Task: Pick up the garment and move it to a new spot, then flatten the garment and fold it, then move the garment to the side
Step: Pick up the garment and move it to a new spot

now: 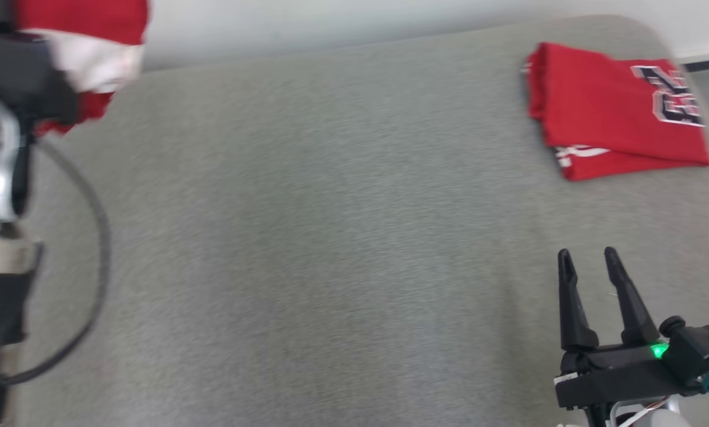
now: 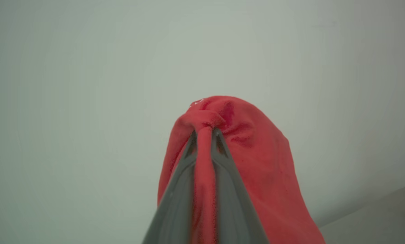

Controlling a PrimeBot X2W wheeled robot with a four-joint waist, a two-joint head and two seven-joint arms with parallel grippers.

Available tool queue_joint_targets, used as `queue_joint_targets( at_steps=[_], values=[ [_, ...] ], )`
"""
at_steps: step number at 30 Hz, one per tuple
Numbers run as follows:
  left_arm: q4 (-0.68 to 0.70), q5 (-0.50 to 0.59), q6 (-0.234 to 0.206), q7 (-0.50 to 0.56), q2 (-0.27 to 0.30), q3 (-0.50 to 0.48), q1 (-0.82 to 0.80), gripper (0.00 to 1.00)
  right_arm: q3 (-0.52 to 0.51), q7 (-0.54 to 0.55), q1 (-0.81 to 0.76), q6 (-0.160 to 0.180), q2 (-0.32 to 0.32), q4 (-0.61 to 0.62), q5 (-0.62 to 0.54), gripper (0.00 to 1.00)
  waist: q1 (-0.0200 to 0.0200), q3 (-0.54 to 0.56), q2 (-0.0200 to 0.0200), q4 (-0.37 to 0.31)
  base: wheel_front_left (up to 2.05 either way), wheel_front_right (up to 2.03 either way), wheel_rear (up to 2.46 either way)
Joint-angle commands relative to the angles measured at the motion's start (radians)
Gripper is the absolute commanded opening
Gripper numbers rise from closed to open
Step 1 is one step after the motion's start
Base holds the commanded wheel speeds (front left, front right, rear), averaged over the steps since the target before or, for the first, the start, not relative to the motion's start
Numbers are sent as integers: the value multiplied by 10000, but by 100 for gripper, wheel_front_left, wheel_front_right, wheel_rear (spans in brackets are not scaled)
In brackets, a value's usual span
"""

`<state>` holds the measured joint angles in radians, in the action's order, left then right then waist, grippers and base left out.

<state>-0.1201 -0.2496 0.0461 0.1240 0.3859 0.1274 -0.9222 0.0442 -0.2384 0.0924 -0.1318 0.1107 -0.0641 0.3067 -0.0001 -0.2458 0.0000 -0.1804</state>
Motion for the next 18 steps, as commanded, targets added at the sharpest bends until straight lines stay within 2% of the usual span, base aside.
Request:
queue_joint_targets(
  at_steps=[1, 10, 18],
  values=[
    [89, -47, 52, 21, -61, 54, -115, 0, 13, -51, -87, 26, -38, -21, 36, 100, 1, 466, 0, -658, 0, 0, 0],
    [239, -126, -33, 185, -1556, 1378, -178, 0, 131, -225, -68, 26, -262, -383, 125, 100, 1, 531, 0, -1531, 0, 0, 0],
    [-145, -409, -403, -249, -2494, 1895, 1042, 0, 116, -268, -42, 26, -350, -501, 110, 100, 1, 462, 0, -1717, 0, 0, 0]
  ],
)
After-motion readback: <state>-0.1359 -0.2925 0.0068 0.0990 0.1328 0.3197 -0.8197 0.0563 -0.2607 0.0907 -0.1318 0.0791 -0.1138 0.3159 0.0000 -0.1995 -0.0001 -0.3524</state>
